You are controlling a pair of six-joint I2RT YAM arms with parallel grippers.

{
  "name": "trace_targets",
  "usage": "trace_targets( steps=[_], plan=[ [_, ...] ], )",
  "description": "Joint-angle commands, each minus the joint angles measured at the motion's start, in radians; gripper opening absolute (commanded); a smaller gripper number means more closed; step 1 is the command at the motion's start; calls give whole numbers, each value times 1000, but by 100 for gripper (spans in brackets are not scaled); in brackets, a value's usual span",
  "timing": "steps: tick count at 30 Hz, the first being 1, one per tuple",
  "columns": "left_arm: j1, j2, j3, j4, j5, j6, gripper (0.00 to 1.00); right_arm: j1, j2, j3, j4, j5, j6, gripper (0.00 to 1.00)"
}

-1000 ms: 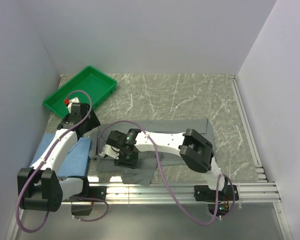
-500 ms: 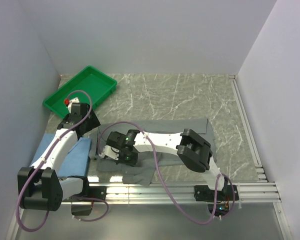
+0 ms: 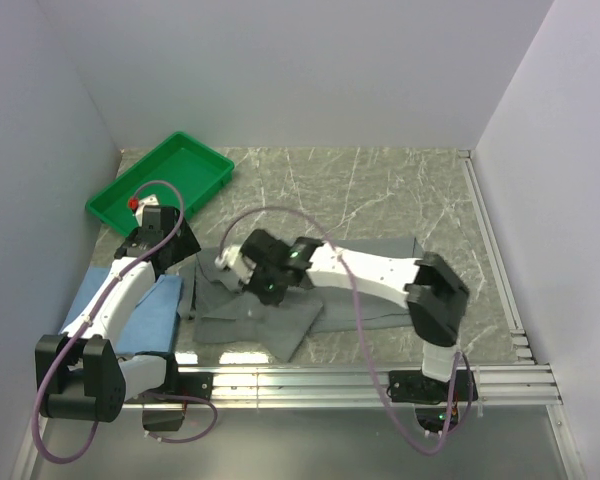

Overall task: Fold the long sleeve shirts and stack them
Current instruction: Fold the shirt

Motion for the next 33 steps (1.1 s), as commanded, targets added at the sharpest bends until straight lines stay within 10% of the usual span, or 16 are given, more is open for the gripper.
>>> trace_targets(
  steps=[1, 11, 18, 33],
  plan=[
    [4, -20, 35, 9, -3, -12, 93, -67, -152, -79, 201, 0, 163, 0],
    [-56, -109, -4, 156, 357, 42, 89, -70, -395, -230, 359, -76, 270, 0],
    [-234, 58, 45, 156, 373, -22, 85, -61, -514, -236, 375, -111, 263, 0],
    [-245, 259, -44, 150, 465, -107, 64, -61, -734, -326, 448, 78, 347, 0]
  ],
)
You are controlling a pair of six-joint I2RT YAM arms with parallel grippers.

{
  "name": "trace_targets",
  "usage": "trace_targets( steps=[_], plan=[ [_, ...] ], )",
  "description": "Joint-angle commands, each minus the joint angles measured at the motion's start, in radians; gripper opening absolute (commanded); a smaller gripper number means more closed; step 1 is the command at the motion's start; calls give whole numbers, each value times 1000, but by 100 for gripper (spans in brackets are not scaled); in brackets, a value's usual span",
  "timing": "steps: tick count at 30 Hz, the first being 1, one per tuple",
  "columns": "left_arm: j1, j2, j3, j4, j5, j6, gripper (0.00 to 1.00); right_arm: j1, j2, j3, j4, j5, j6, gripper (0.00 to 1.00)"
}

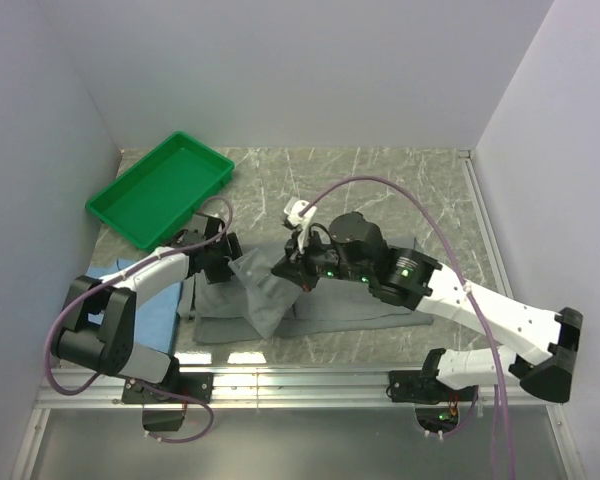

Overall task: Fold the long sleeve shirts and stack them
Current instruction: Fold the shirt

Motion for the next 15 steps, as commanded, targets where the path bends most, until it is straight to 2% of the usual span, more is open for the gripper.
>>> trace_targets(
  steps=[1, 6, 10, 11, 15],
  plan=[
    [-2, 8, -30, -10, 34, -18, 63, 4, -69, -45, 81, 155, 61, 0],
    [-2, 48, -48, -41, 18, -25, 63, -16, -121, -111, 121, 314, 197, 0],
    [-2, 72, -42, -73, -8, -28, 63, -38, -149, -159, 100, 536, 367, 0],
    [-2, 80, -42, -78, -9, -29, 63, -47, -146, -160, 54, 640, 403, 0],
    [-2, 98, -21, -98, -19, -26, 64, -134, -124, -163, -93, 757, 575, 0]
  ],
)
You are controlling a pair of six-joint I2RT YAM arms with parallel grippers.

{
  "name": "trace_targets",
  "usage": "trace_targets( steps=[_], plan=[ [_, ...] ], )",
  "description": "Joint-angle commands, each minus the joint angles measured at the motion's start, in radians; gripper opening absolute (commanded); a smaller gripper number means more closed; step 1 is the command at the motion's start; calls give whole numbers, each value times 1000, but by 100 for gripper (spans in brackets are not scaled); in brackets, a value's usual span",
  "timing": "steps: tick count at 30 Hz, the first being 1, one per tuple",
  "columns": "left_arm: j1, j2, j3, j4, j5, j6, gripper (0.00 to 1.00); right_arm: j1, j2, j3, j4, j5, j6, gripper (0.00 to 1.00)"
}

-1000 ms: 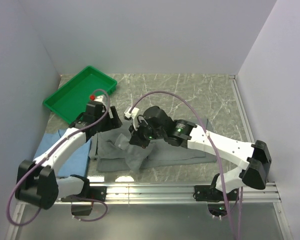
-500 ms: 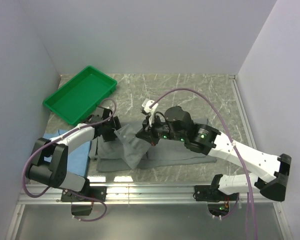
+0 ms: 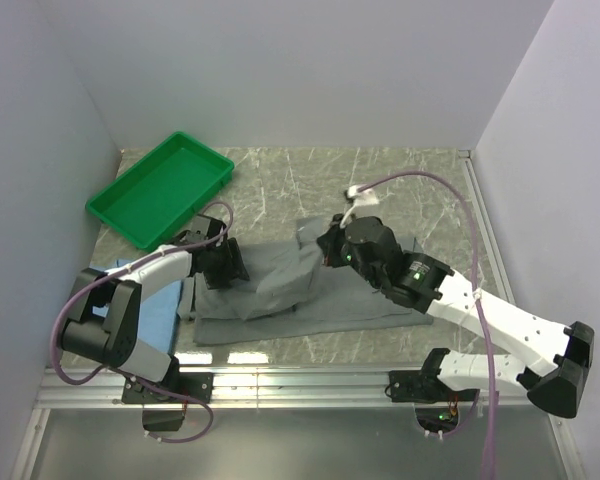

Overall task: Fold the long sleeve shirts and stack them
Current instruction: Fold the shirt

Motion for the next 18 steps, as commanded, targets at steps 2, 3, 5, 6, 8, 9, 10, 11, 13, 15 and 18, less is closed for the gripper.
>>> trace_targets(
  steps=[2, 3, 5, 6, 8, 9, 10, 11, 13, 15, 18],
  plan=[
    [-3, 59, 2, -68, -28, -4, 65, -125, 4, -21, -172, 217, 285, 0],
    [-2, 60, 5, -69, -27, -4, 65, -148, 5, -32, -189, 222, 312, 0],
    [-3, 63, 8, -68, -22, -9, 66, -191, 5, -81, -210, 236, 376, 0],
    [-3, 65, 11, -68, -19, -10, 67, -202, 4, -101, -211, 247, 388, 0],
    [-3, 65, 13, -69, -17, -13, 67, -230, 2, -148, -206, 247, 421, 0],
    [-3, 65, 16, -71, -17, -13, 67, -236, 4, -162, -207, 250, 433, 0],
    [-3, 63, 19, -72, -17, -13, 68, -240, 7, -191, -203, 266, 447, 0],
    [-3, 65, 20, -74, -17, -13, 68, -250, 7, -207, -183, 267, 447, 0],
    [-3, 68, 26, -77, -19, -13, 68, -262, 11, -249, -152, 265, 439, 0],
    [-3, 74, 31, -80, -16, -12, 68, -277, 14, -268, -125, 265, 438, 0],
    [-3, 72, 36, -81, -17, -13, 68, -289, 16, -276, -118, 288, 439, 0]
  ],
)
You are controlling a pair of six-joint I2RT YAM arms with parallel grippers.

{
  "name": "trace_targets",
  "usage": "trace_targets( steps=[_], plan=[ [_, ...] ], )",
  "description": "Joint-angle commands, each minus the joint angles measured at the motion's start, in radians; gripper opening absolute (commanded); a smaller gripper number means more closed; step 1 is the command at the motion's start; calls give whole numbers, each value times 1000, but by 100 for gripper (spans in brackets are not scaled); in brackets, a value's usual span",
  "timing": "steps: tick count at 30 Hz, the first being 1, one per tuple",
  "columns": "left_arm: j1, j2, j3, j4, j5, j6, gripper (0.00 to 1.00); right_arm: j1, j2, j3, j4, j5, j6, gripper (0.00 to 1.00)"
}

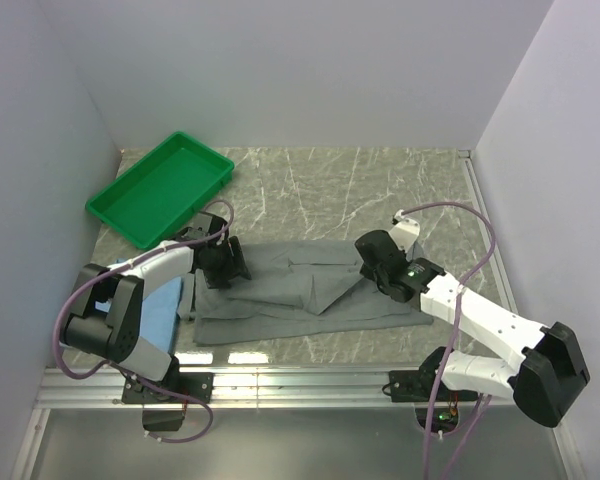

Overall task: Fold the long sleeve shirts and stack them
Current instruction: Fold the shirt

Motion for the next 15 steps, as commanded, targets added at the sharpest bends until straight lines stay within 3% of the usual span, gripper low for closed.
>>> trace_targets(
  steps=[1, 4, 10, 14, 15],
  plan=[
    [-3, 37, -6, -39, -25, 4, 68, -23, -10, 10, 55, 72, 31, 0],
    [-2, 34, -5, -45, -30, 4, 68, -34, -53, 27, 73, 84, 8, 0],
    [-2, 33, -6, -41, -27, 0, 69, -40, -174, -48, 265, 101, -4, 0],
    [-2, 37, -5, -36, -20, -4, 69, -55, -165, -109, 233, 141, 66, 10],
    [0, 36, -2, -35, -17, -4, 69, -61, -156, -115, 196, 141, 94, 19]
  ],
)
